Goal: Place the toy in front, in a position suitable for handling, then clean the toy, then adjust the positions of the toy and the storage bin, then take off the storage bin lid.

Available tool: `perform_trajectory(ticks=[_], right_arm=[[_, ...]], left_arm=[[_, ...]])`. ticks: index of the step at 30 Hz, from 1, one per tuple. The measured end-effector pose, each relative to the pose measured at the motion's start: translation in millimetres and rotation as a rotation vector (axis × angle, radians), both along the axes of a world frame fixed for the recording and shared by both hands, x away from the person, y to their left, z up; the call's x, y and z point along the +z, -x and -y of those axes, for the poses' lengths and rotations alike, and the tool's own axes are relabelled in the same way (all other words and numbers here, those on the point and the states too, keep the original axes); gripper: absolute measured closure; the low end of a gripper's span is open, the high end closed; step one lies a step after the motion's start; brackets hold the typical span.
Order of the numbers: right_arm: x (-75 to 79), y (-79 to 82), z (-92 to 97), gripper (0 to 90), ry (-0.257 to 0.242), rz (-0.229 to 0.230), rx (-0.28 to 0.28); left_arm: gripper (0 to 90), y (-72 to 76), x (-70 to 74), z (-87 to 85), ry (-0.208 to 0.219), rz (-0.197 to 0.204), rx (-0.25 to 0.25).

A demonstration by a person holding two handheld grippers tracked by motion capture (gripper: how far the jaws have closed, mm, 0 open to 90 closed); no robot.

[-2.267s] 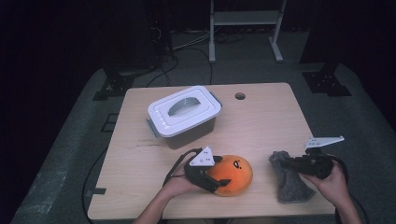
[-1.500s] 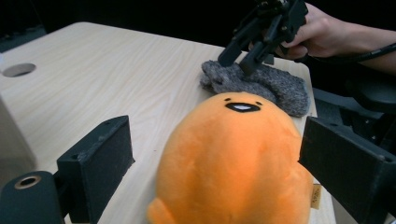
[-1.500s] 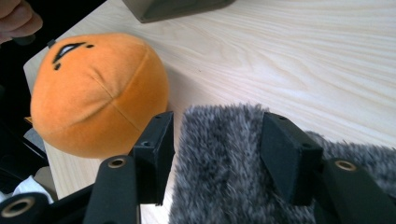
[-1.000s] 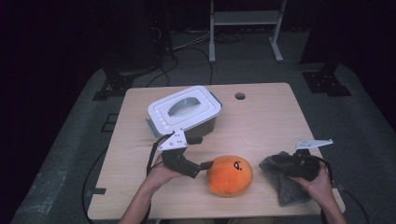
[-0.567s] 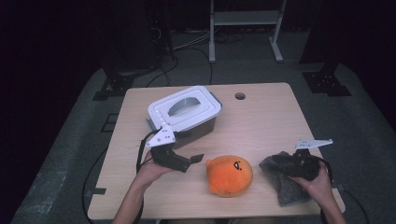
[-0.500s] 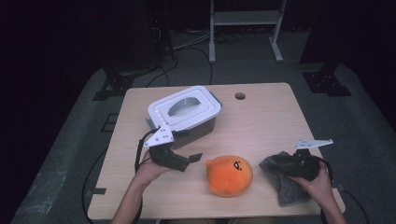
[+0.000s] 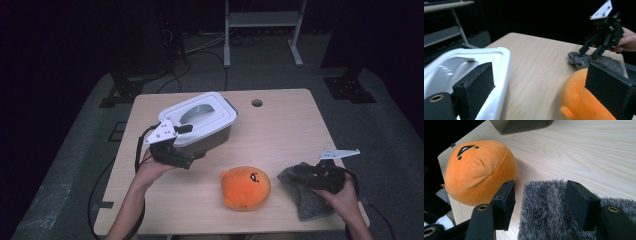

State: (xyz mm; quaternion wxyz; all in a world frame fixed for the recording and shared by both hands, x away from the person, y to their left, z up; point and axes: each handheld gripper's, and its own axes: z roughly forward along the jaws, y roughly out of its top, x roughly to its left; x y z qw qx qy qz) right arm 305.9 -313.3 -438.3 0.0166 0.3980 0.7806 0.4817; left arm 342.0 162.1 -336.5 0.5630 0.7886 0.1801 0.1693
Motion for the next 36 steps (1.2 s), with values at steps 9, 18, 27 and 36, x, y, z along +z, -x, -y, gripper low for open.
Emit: perform_trajectory(ticks=[9,18,27,36], right_arm=[[-2.1,-0.9,-7.8,40.1,0.029,-0.005,0.024],[-1.4,-0.3,-8.7,40.1,0.027,-0.009,0.031],[-1.8,-0.5,-11.4,40.1,0.029,-0.014,0.041],[-1.7,-2.0,-14.3,39.9,0.034,-0.017,0.054]], left_arm=[[7.7,-9.4,10.6,-11.3,0.005,0.020,0.023],[7.7,-19.6,13.3,-18.9,0.017,0.022,0.031],[7.8,-40.2,12.5,-24.0,-0.002,0.002,0.048],[7.9,-59.1,12.4,-25.9,-0.023,-0.011,0.062]])
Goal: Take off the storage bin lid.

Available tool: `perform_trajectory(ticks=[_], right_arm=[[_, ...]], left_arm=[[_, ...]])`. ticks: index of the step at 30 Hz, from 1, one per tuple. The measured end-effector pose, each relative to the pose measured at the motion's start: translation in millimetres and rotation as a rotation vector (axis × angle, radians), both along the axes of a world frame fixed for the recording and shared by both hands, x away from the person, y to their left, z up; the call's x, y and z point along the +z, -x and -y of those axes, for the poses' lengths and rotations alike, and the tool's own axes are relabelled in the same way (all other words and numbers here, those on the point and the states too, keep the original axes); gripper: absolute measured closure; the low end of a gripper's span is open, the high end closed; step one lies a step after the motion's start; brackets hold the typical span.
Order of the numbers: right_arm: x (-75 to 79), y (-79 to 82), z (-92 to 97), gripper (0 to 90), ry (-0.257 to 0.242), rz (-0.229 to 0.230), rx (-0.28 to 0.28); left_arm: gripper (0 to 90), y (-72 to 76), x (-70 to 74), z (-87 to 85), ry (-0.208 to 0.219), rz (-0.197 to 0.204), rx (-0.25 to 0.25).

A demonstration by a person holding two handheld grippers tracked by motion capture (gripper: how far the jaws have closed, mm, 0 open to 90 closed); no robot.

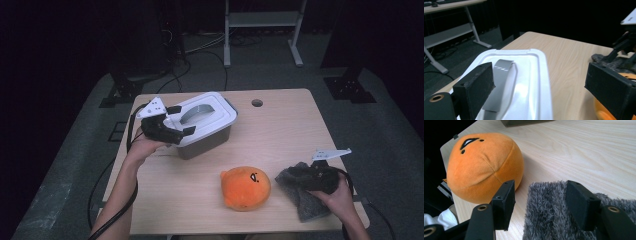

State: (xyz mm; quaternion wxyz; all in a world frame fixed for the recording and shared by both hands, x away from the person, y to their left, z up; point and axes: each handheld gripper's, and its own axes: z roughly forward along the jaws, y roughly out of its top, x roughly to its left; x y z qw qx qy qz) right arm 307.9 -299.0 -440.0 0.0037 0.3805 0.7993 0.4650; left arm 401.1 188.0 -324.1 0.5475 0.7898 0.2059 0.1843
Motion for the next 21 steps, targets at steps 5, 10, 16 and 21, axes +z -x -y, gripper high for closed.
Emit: perform_trajectory(ticks=[5,10,16,21], right_arm=[[0.6,-0.1,1.3,40.0,-0.006,0.008,-0.001],[-1.1,-1.0,-0.1,39.9,-0.003,-0.001,0.007],[-1.1,-1.8,-2.1,39.9,0.003,-0.004,0.013],[-0.8,-3.4,-2.3,39.9,-0.006,0.001,0.019]], left_arm=[[8.1,-17.2,-4.8,2.5,-0.037,-0.042,0.005],[8.2,-30.4,-8.3,5.5,-0.030,-0.056,0.011],[12.2,-42.2,-9.5,13.0,-0.057,-0.063,0.011],[15.3,-49.9,-7.9,16.7,-0.088,-0.064,0.024]])
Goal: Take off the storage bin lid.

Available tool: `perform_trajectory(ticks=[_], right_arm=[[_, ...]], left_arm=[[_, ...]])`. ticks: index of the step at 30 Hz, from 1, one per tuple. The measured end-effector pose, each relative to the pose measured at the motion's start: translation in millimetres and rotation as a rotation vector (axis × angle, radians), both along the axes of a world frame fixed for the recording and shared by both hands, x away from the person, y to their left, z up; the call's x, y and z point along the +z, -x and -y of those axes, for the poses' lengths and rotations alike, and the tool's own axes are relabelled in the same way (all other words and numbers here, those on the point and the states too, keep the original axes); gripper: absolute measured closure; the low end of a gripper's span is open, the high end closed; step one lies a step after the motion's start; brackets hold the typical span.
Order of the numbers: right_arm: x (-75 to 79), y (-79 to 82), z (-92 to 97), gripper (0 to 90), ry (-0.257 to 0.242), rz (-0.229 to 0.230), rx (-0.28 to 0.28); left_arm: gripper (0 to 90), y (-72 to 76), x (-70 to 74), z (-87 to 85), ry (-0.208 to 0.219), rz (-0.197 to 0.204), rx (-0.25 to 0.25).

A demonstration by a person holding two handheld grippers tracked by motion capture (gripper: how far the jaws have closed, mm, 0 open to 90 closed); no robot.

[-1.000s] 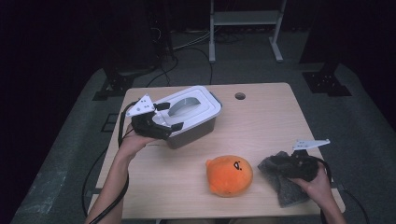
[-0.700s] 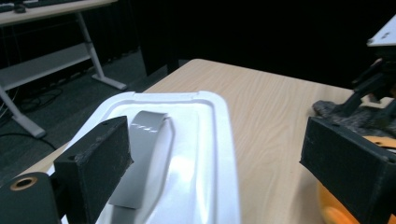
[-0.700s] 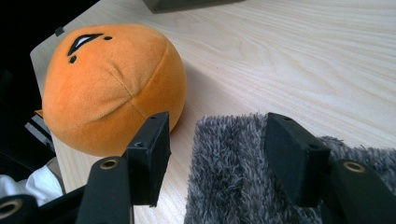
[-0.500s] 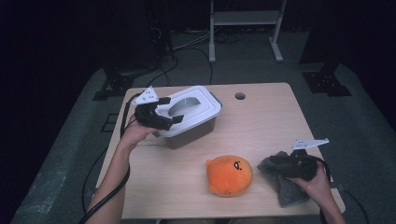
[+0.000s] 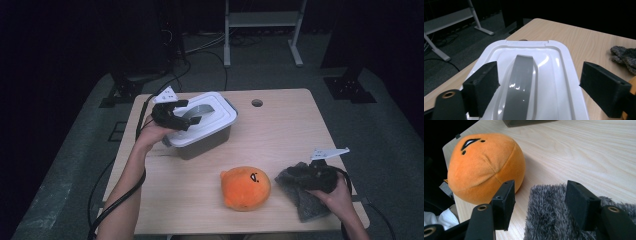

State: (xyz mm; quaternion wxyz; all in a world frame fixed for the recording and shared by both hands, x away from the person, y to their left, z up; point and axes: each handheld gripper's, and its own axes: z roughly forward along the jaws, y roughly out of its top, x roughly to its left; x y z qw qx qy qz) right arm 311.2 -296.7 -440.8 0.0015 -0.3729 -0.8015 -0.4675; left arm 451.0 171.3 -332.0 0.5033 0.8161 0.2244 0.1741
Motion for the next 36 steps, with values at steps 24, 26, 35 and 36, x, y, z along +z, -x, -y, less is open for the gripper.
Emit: perform_trajectory(ticks=[24,26,35,36], right_arm=[[-0.6,1.0,6.2,40.2,-0.015,-0.006,-0.002],[-1.0,1.5,6.7,40.3,-0.015,-0.006,-0.001],[-0.3,3.0,7.7,40.3,-0.015,-0.001,-0.001],[-0.2,3.2,7.9,40.3,-0.016,-0.001,0.000]], left_arm=[[45.4,-30.6,-3.9,14.4,-0.136,-0.052,0.016],[49.0,-30.4,-4.6,15.2,-0.141,-0.051,0.016],[64.1,-31.4,-4.0,19.3,-0.183,-0.058,-0.004],[64.3,-31.4,-3.8,19.7,-0.186,-0.058,-0.004]])
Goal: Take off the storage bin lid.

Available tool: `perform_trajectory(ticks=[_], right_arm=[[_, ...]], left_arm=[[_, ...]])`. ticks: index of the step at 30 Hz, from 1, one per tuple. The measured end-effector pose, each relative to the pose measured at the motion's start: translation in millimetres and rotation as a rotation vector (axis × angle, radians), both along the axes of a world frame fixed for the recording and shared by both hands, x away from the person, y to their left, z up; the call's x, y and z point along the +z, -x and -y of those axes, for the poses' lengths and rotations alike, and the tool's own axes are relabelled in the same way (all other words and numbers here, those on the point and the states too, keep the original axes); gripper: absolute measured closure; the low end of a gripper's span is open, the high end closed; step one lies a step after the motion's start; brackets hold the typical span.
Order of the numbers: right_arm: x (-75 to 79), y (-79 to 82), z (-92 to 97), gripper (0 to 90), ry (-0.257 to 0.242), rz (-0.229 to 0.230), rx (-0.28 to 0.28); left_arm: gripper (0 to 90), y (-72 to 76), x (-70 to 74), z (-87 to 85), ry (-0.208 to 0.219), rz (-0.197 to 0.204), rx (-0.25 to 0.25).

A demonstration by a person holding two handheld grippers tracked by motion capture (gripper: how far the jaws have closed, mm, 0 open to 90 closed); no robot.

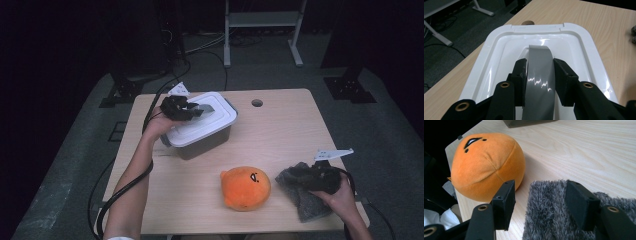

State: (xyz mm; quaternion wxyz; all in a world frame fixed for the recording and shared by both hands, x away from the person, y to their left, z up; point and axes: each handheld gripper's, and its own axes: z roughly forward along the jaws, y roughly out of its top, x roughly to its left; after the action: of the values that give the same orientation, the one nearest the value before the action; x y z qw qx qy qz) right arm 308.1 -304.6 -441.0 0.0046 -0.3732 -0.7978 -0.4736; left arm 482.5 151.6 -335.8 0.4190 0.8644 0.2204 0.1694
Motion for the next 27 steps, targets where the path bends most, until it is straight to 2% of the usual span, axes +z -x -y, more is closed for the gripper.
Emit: perform_trajectory(ticks=[10,22,27], right_arm=[[0.8,0.4,-1.3,40.4,-0.001,-0.001,0.004],[0.7,0.6,-1.5,40.5,-0.004,0.000,0.007],[1.3,1.4,-1.9,40.5,-0.004,0.000,0.007]], left_arm=[[66.3,0.8,2.4,1.8,-0.031,0.007,-0.012],[66.6,2.0,5.3,3.6,-0.052,-0.010,-0.008],[66.6,1.5,4.1,2.3,-0.038,-0.015,-0.008]])
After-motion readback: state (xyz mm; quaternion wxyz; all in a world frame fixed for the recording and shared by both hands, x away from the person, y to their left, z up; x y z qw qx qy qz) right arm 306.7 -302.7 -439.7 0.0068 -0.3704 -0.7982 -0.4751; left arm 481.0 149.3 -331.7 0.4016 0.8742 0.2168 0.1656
